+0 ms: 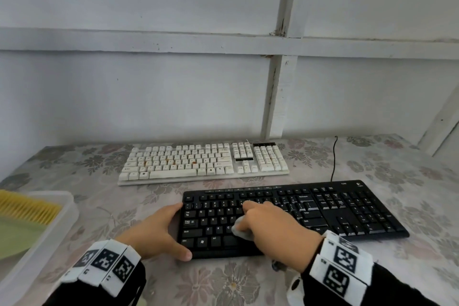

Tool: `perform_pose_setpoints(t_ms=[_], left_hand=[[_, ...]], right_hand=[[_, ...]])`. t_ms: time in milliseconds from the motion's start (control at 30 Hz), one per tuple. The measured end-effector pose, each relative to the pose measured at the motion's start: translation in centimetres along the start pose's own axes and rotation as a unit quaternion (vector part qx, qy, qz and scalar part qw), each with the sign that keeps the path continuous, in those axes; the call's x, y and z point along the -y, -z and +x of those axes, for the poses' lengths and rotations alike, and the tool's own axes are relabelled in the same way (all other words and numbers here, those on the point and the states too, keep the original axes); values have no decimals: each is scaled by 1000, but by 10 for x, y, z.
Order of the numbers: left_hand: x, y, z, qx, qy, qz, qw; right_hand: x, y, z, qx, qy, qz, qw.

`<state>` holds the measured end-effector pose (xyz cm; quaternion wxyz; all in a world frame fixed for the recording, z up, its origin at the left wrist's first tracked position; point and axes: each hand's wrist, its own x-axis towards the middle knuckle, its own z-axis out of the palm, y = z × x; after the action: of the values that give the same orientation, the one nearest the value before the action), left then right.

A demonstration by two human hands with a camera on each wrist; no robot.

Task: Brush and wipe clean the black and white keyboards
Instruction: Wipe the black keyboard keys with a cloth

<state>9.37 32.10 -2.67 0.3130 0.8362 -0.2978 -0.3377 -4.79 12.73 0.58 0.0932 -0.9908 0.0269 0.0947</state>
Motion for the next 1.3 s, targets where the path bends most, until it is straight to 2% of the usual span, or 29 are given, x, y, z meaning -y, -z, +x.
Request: perform_pose_setpoints(t_ms=[133, 233, 333, 433, 533, 700, 967, 1133, 1200, 1300], left_hand=[[0, 0, 0, -1, 7, -4, 1000], [-4, -1, 2, -9, 0, -2, 1000], [-8, -2, 2, 2, -25, -3, 1000], [-6, -2, 3, -9, -13, -11, 1000], [-2, -2, 5, -17, -3, -18, 1000], [6, 0, 6, -10, 6, -11, 1000], [7, -1, 8, -19, -6, -14, 1000], [14, -1, 10, -10, 3, -21, 1000], [17, 0, 11, -4, 3, -26, 1000], [20, 1, 13, 6, 0, -33, 999]], right_hand=[[4, 10, 9, -12, -21, 63, 998], [32, 8, 27, -36, 22, 83, 996], [55, -4, 42, -19, 84, 58, 995], [61, -9, 41, -8, 80, 37, 996], [50, -9, 30, -15, 51, 41, 998], [15, -11, 12, -32, 44, 33, 998], [-24, 4, -6, -2, -40, 8, 999], [-16, 6, 1, -57, 9, 48, 997], [-10, -4, 4, -56, 39, 33, 997], [-18, -13, 5, -51, 46, 13, 998]])
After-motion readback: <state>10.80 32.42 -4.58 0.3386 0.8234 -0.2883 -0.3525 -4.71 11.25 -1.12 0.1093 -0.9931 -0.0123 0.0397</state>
